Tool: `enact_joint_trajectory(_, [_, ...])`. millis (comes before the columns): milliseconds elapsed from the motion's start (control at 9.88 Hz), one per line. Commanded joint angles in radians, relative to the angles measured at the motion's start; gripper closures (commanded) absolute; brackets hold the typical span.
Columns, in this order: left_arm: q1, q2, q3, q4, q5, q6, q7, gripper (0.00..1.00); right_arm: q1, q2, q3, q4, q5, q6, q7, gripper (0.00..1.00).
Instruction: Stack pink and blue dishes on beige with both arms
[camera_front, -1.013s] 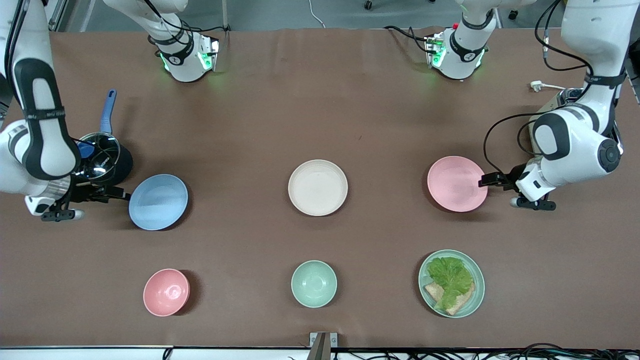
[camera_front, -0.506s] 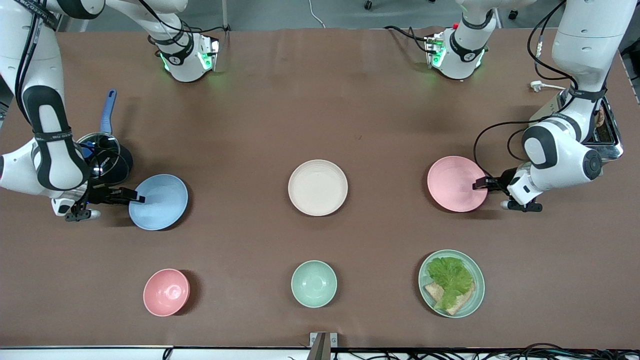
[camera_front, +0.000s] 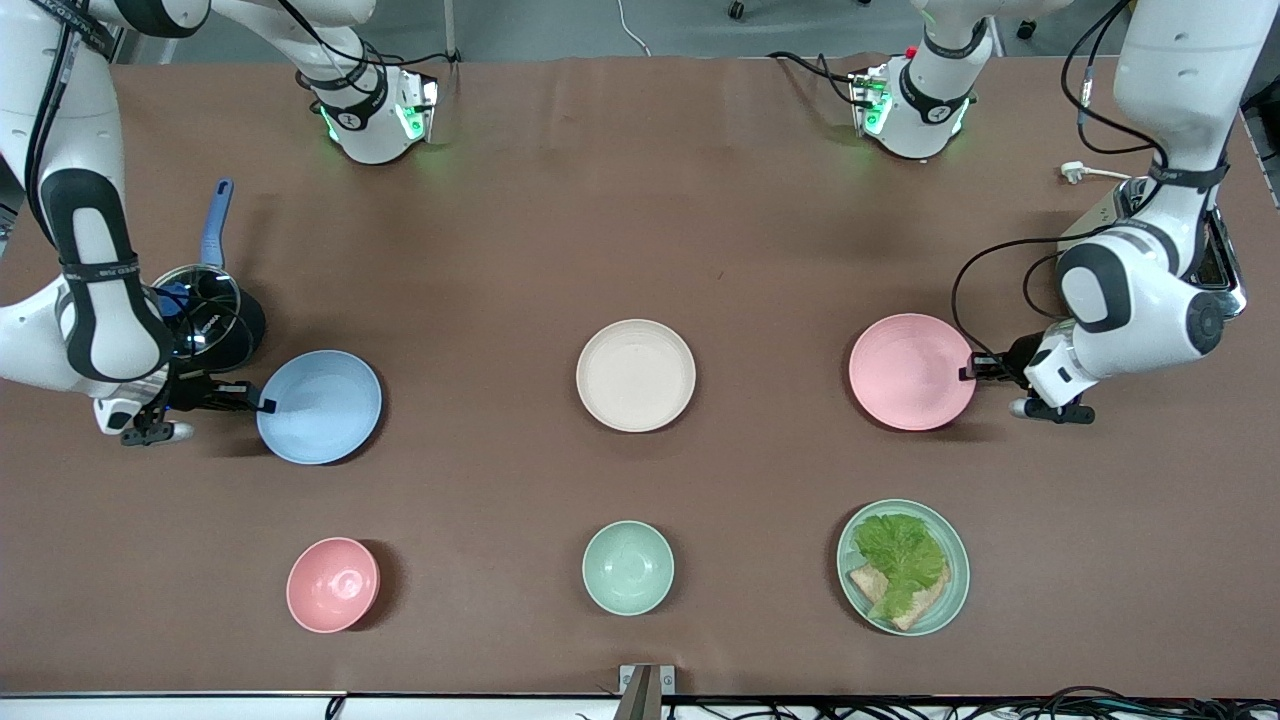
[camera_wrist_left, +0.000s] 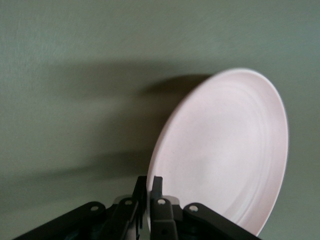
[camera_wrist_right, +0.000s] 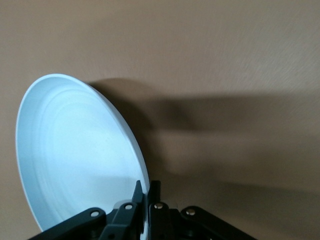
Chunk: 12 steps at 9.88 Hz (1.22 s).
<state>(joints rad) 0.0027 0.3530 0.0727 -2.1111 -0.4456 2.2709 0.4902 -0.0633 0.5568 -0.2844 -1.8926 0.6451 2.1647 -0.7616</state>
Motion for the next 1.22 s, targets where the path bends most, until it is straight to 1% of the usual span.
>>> enact_joint_trajectory(0, [0.0, -0.06, -0.104, -0.018, -0.015, -0.007, -0.024, 1.0, 0.034, -0.038, -0.044, 0.173, -0.182, -0.241, 0.208, 0.99])
enact_joint_trajectory(101, [-0.001, -0.063, -0.191, -0.012, -0.016, 0.005, -0.094, 1.0, 0.039, -0.051, -0.042, 0.264, -0.246, -0.363, 0.313, 0.99])
enact_joint_trajectory(203, [-0.001, -0.054, -0.273, -0.01, -0.015, 0.04, -0.201, 1.0, 0.055, -0.078, -0.038, 0.323, -0.29, -0.435, 0.358, 0.99])
enact_joint_trajectory(304, [-0.003, -0.037, -0.359, -0.012, -0.015, 0.103, -0.296, 0.99, 0.084, -0.116, -0.035, 0.358, -0.294, -0.522, 0.422, 0.99])
enact_joint_trajectory(405, [-0.006, 0.004, -0.446, -0.01, -0.007, 0.189, -0.415, 0.99, 0.109, -0.179, 0.0, 0.356, -0.294, -0.572, 0.523, 0.99])
enact_joint_trajectory(506, [-0.015, 0.045, -0.523, -0.006, -0.001, 0.303, -0.52, 0.99, 0.099, -0.239, 0.078, 0.339, -0.292, -0.601, 0.575, 0.99])
enact_joint_trajectory(608, [-0.021, 0.099, -0.581, 0.012, 0.013, 0.365, -0.595, 0.99, 0.102, -0.28, 0.146, 0.317, -0.283, -0.63, 0.682, 0.99])
enact_joint_trajectory(709, [-0.033, 0.15, -0.615, 0.04, 0.066, 0.398, -0.687, 0.99, 0.1, -0.307, 0.242, 0.302, -0.285, -0.637, 0.773, 0.99])
enact_joint_trajectory(911, [-0.067, 0.208, -0.623, 0.089, 0.276, 0.401, -0.914, 0.98, 0.102, -0.308, 0.394, 0.3, -0.275, -0.637, 0.897, 0.99])
enact_joint_trajectory(1013, [-0.088, 0.251, -0.63, 0.115, 0.407, 0.401, -1.044, 0.98, 0.105, -0.301, 0.437, 0.288, -0.25, -0.609, 0.924, 0.99])
enact_joint_trajectory(1114, [-0.102, 0.283, -0.631, 0.143, 0.547, 0.4, -1.196, 0.94, 0.111, -0.29, 0.477, 0.229, -0.228, -0.492, 0.938, 0.99])
